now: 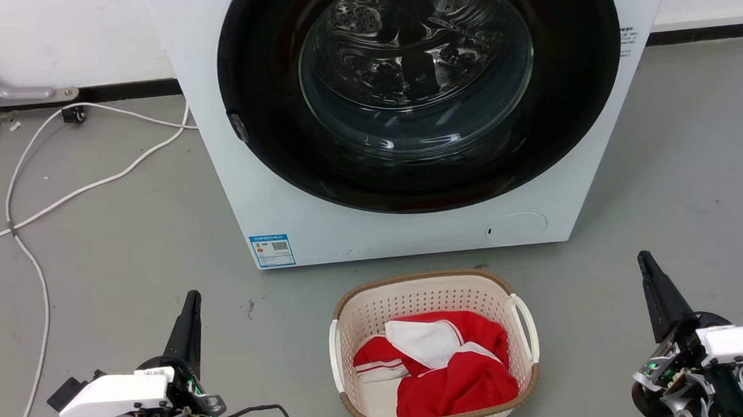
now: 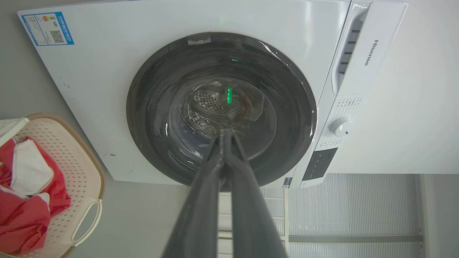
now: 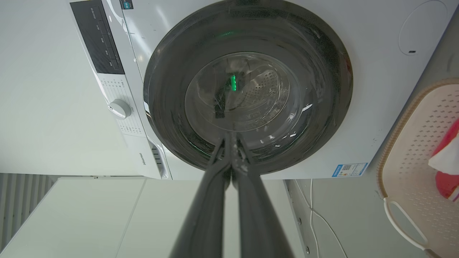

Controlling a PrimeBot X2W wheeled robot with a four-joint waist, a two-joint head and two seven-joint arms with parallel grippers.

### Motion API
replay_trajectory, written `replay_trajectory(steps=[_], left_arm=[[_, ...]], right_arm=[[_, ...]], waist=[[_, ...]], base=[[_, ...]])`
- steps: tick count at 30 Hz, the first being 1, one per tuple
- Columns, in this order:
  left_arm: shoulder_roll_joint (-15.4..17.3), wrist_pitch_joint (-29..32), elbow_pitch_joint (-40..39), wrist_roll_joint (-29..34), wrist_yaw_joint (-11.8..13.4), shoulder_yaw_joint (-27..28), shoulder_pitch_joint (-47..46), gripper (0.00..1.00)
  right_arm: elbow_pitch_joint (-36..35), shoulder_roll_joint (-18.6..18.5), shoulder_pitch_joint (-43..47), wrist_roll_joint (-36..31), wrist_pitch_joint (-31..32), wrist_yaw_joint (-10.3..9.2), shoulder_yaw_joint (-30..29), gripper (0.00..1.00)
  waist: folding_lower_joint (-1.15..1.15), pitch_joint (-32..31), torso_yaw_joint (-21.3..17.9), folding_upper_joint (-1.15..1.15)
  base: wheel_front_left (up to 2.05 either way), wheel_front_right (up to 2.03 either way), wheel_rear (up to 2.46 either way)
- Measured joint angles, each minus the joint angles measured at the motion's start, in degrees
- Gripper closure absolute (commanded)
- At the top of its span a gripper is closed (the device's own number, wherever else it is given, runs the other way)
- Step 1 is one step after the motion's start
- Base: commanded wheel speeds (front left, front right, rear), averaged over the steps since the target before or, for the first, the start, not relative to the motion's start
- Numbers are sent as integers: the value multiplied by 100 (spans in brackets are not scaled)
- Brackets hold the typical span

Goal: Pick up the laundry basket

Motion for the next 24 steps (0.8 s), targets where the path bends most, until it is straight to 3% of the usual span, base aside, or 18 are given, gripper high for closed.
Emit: replay_trajectory(steps=[24], left_arm=[[0,0,0,0,0,0,0,100]], right_arm=[[0,0,0,0,0,0,0,100]], waist=[[0,0,0,0]], base=[[0,0,0]])
